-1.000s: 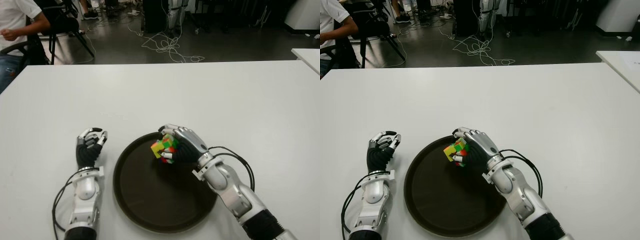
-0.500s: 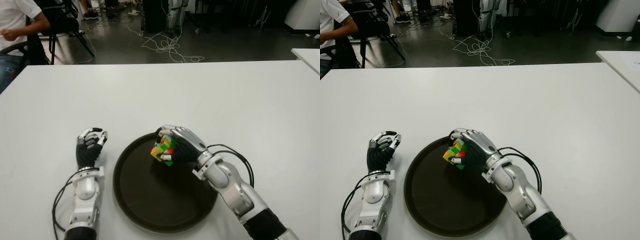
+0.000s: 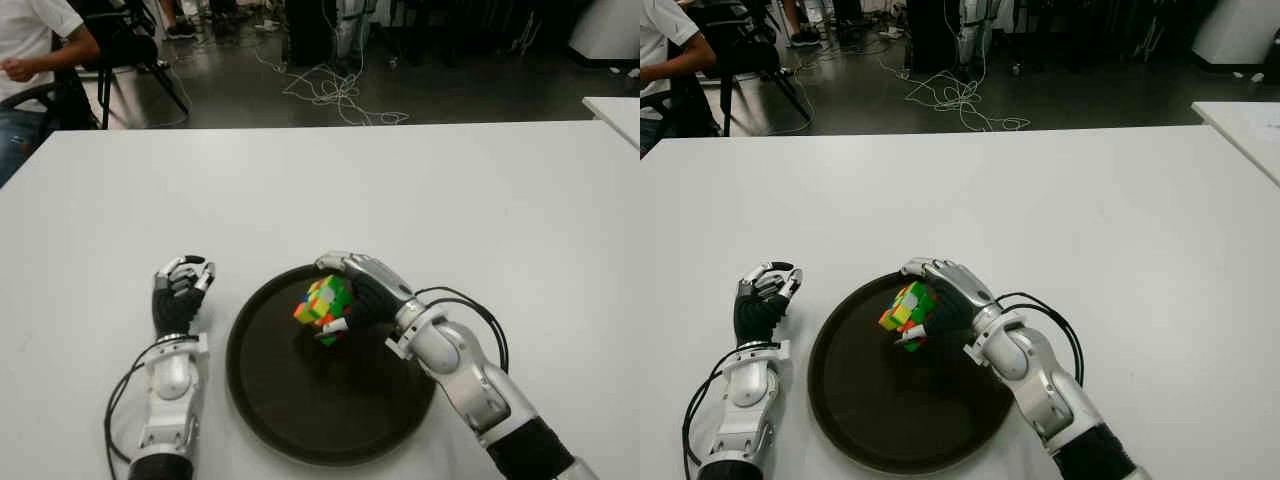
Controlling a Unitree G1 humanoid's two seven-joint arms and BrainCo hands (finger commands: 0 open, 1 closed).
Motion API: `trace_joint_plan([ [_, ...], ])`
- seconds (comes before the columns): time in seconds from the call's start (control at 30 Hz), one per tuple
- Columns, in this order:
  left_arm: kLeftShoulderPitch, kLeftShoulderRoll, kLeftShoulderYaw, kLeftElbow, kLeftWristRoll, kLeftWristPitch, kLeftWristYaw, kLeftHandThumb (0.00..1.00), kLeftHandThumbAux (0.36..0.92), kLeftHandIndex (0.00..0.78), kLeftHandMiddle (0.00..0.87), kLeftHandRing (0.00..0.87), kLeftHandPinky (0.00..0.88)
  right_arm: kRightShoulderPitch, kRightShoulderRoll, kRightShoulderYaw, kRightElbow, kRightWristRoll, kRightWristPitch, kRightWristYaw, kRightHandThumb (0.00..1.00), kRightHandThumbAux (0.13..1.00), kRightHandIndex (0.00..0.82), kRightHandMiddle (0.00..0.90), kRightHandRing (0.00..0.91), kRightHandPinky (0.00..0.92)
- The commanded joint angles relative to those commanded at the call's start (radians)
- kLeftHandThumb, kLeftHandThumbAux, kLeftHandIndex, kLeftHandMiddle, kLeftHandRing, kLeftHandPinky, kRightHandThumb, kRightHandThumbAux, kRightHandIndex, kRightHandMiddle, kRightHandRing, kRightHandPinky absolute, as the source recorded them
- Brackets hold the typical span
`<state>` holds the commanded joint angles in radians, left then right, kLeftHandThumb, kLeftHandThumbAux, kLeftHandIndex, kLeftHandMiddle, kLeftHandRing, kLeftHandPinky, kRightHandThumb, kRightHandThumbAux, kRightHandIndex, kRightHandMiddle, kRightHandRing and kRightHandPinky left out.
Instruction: Pick up the Rubik's Cube and put it in the plate
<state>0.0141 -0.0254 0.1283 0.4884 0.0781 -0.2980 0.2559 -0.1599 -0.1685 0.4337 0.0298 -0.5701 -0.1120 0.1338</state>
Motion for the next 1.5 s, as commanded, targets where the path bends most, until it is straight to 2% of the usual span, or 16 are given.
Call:
trace_joint_plan([
  [0.17,-0.001,0.004,-0.004,0.006,0.015,-0.004,0.016,0.705,0.707,0.443,0.812,0.833,0.824,0.001,0.005,-0.005,0.007,0.011,-0.016,-0.017,0.000,0.739,0.287,0.246,0.279,0.328],
  [0.33,-0.001,0.003,-0.005,0.007,0.020,-0.009,0.021,0.704,0.707,0.443,0.813,0.834,0.825,0.002,0.010,-0.008,0.021,0.028,-0.039,-0.031,0.000,0.741,0.303,0.253,0.278,0.327],
  [0.4,0.001,0.001,-0.005,0.003,0.018,-0.010,0.022,0.704,0.707,0.443,0.812,0.833,0.824,-0.001,0.011,-0.008,0.035,0.033,-0.058,-0.041,0.000,0.754,0.330,0.283,0.304,0.349],
  [0.57,0.005,-0.013,-0.001,-0.012,0.007,-0.008,0.028,0.705,0.707,0.443,0.811,0.834,0.828,-0.009,0.008,-0.006,0.063,0.037,-0.112,-0.067,0.000,0.839,0.419,0.444,0.485,0.496],
  [0.7,0.002,-0.024,0.006,-0.012,-0.005,-0.009,0.031,0.705,0.706,0.444,0.812,0.835,0.831,-0.013,0.008,-0.009,0.081,0.031,-0.152,-0.093,0.000,0.904,0.428,0.513,0.554,0.552],
  [0.83,0.000,-0.023,0.008,-0.006,-0.010,-0.017,0.022,0.705,0.706,0.443,0.812,0.837,0.828,-0.019,0.005,-0.008,0.105,0.019,-0.201,-0.130,0.015,0.950,0.354,0.509,0.562,0.548],
  [0.87,0.001,-0.024,0.009,-0.010,-0.014,-0.014,0.020,0.706,0.706,0.443,0.811,0.835,0.827,-0.022,0.002,-0.005,0.114,0.015,-0.217,-0.139,0.032,0.954,0.262,0.490,0.570,0.578],
  [0.93,0.002,-0.025,0.010,-0.014,-0.018,-0.008,0.018,0.706,0.706,0.443,0.811,0.832,0.826,-0.026,-0.002,-0.002,0.123,0.013,-0.227,-0.138,0.028,0.948,0.158,0.497,0.601,0.625],
  [1.03,0.002,-0.026,0.010,-0.017,-0.022,0.000,0.019,0.706,0.706,0.443,0.808,0.829,0.823,-0.027,-0.003,0.000,0.121,0.021,-0.211,-0.112,0.009,0.915,0.055,0.535,0.636,0.656],
  [1.17,0.002,-0.021,0.005,-0.021,-0.021,0.018,0.016,0.706,0.707,0.443,0.805,0.826,0.815,-0.028,-0.006,0.000,0.118,0.036,-0.207,-0.086,0.003,0.877,0.014,0.582,0.671,0.688],
  [1.23,0.002,-0.019,0.003,-0.024,-0.017,0.027,0.019,0.705,0.707,0.443,0.806,0.826,0.818,-0.029,-0.007,-0.001,0.118,0.041,-0.208,-0.075,0.001,0.852,0.005,0.546,0.693,0.706],
  [1.37,0.002,-0.016,0.001,-0.028,-0.012,0.037,0.024,0.706,0.707,0.443,0.808,0.827,0.819,-0.029,-0.005,-0.005,0.117,0.051,-0.205,-0.057,0.000,0.812,0.001,0.323,0.692,0.705],
  [1.47,0.001,-0.014,-0.001,-0.030,-0.008,0.043,0.025,0.706,0.707,0.443,0.806,0.826,0.817,-0.029,-0.004,-0.008,0.120,0.059,-0.211,-0.051,0.000,0.799,0.000,0.257,0.682,0.700],
  [1.5,0.001,-0.013,-0.001,-0.030,-0.007,0.044,0.025,0.706,0.707,0.443,0.805,0.825,0.815,-0.029,-0.004,-0.008,0.122,0.062,-0.214,-0.050,0.000,0.792,0.000,0.211,0.656,0.684],
])
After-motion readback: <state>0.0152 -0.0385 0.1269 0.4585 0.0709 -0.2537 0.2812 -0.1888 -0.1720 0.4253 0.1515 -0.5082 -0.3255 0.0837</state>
